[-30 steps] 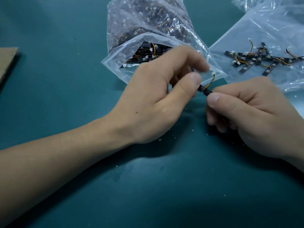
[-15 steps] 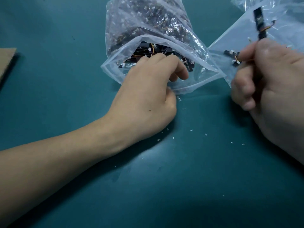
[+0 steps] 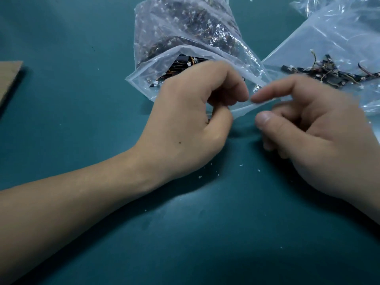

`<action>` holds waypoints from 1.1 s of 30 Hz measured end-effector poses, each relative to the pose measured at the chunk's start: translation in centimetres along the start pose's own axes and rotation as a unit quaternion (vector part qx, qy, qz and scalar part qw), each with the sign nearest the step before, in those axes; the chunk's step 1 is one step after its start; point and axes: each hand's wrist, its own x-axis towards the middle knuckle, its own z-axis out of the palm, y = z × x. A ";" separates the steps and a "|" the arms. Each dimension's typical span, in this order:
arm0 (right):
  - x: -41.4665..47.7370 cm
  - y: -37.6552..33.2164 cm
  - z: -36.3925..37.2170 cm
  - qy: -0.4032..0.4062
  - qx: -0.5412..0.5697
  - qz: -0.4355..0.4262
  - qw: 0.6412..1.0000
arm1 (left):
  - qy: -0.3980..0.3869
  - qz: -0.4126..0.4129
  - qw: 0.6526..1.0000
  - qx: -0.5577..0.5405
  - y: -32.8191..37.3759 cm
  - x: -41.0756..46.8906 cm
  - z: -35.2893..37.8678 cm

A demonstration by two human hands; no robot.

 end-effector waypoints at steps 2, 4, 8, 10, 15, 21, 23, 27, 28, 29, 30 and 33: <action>0.2 0.0 -0.2 0.003 0.055 0.010 0.998 | 0.010 0.022 0.999 -0.049 -0.1 -0.1 0.1; 0.1 -0.1 -0.1 -0.017 0.049 0.000 0.999 | -0.001 0.038 0.995 -0.091 -0.3 -0.2 0.2; 0.1 -0.2 0.0 0.003 -0.006 -0.021 1.000 | -0.033 0.025 0.989 -0.141 -0.6 -0.2 0.4; 0.3 -0.3 0.1 0.024 -0.004 -0.007 1.000 | -0.038 0.017 0.987 -0.152 -0.7 -0.2 0.4; 0.0 -0.9 0.2 0.019 0.008 0.002 1.000 | -0.040 0.009 0.985 -0.170 -0.7 -0.2 0.3; 0.2 -0.6 0.0 0.023 -0.042 -0.017 0.999 | -0.038 0.006 0.987 -0.158 -0.4 -0.2 0.2; 0.2 -0.6 0.0 0.018 -0.034 -0.025 0.999 | -0.027 0.007 0.989 -0.143 -0.1 -0.2 0.1; 0.2 -0.4 0.0 0.038 0.026 -0.024 0.999 | -0.026 -0.011 0.997 -0.077 0.0 0.1 -0.1; 0.3 -0.4 0.0 0.047 0.042 -0.024 0.998 | -0.038 -0.020 0.997 -0.057 0.1 0.2 -0.2; 0.3 -0.4 0.0 0.057 0.051 -0.024 0.997 | -0.052 -0.030 0.997 -0.049 0.1 0.2 -0.2; 0.3 -0.4 -0.1 0.067 0.056 -0.023 0.996 | -0.064 -0.037 0.996 -0.045 0.1 0.2 -0.3; 0.3 -0.4 -0.2 0.084 0.057 -0.026 0.994 | -0.079 -0.039 0.996 -0.020 0.3 0.1 -0.2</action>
